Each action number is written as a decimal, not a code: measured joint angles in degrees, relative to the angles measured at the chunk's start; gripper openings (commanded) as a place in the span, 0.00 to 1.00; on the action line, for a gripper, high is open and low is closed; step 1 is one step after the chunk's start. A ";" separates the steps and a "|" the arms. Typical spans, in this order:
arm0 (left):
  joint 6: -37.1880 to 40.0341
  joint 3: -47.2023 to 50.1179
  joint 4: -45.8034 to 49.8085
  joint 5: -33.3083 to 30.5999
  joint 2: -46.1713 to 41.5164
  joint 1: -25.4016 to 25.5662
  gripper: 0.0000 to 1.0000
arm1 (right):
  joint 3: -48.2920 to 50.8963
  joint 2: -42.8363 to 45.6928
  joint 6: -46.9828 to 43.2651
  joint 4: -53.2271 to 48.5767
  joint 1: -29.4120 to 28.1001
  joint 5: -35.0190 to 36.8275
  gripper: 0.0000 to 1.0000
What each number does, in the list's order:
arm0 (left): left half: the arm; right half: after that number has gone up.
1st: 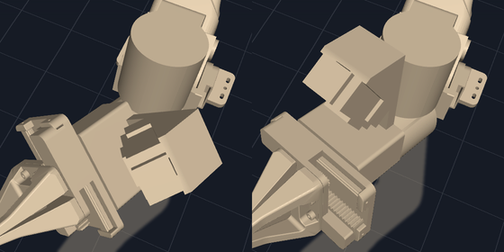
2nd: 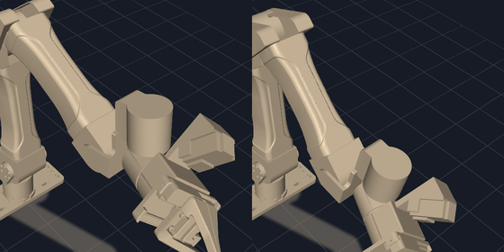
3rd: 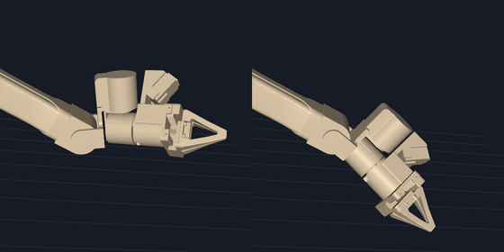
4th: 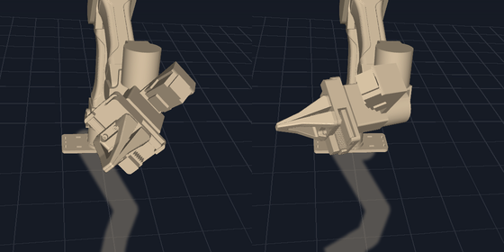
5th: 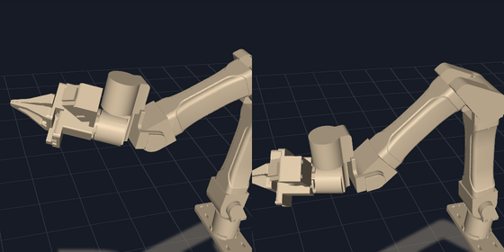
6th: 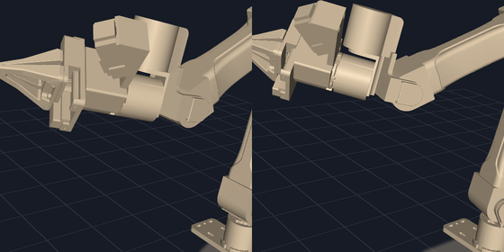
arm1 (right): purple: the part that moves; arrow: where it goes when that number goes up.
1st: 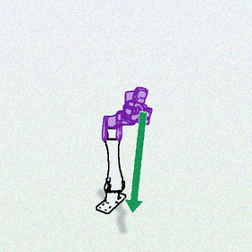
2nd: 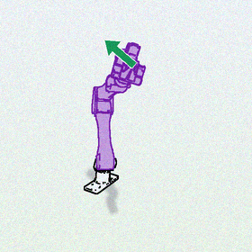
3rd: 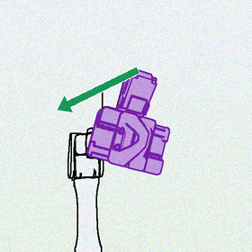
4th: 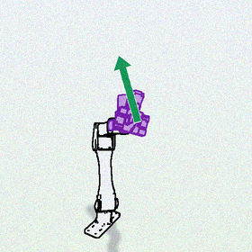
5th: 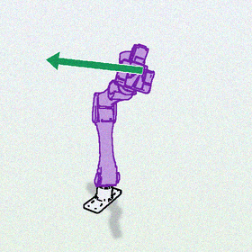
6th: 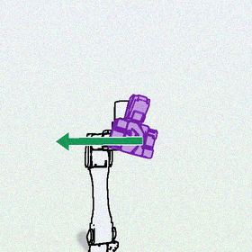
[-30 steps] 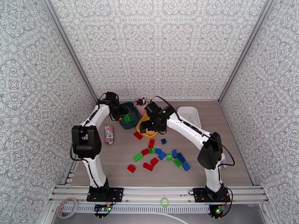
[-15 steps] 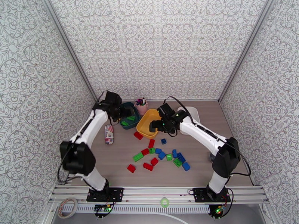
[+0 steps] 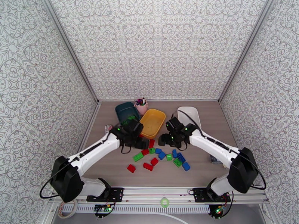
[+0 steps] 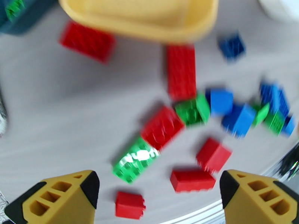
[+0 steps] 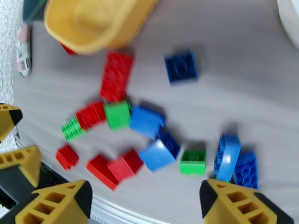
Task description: Sort the legos into containers by color
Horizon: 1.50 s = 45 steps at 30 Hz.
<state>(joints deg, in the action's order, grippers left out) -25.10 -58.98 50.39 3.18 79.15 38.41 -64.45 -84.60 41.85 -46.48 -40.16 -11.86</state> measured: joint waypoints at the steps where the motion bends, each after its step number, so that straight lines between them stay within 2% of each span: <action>1: -0.52 1.49 0.02 -0.20 -0.48 0.94 0.90 | 1.57 1.07 0.24 0.22 0.00 -0.44 0.80; 6: -3.37 7.32 0.00 -1.62 -1.46 4.28 0.90 | 9.07 7.37 2.19 1.60 -0.09 -2.36 0.80; 10: -4.33 9.53 -0.09 -2.60 0.24 5.07 0.89 | 11.98 10.23 3.89 2.69 -1.05 -2.64 0.80; 16: -4.70 9.99 -0.92 -3.72 5.35 3.91 0.87 | 12.35 11.08 5.84 4.22 -2.80 -2.80 0.79; 22: -4.46 9.94 -1.81 -4.57 9.05 0.59 0.83 | 12.33 11.13 6.49 4.31 -3.04 -2.47 0.79; 31: -2.03 6.56 -3.08 -4.44 13.86 -2.43 0.68 | 12.11 11.39 7.08 4.24 -3.04 -1.88 0.78; 37: -0.66 3.45 -4.39 -3.30 15.93 -2.54 0.55 | 11.10 11.37 7.08 4.02 -3.04 -1.86 0.77; 45: -0.98 4.11 -5.27 -2.62 16.52 -1.88 0.39 | 10.67 10.12 7.04 4.02 -3.04 -1.88 0.75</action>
<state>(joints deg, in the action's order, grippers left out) -26.09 -54.87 45.12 0.56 95.68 36.53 -53.78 -74.48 48.88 -42.46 -43.20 -13.74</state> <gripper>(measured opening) 0.426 0.753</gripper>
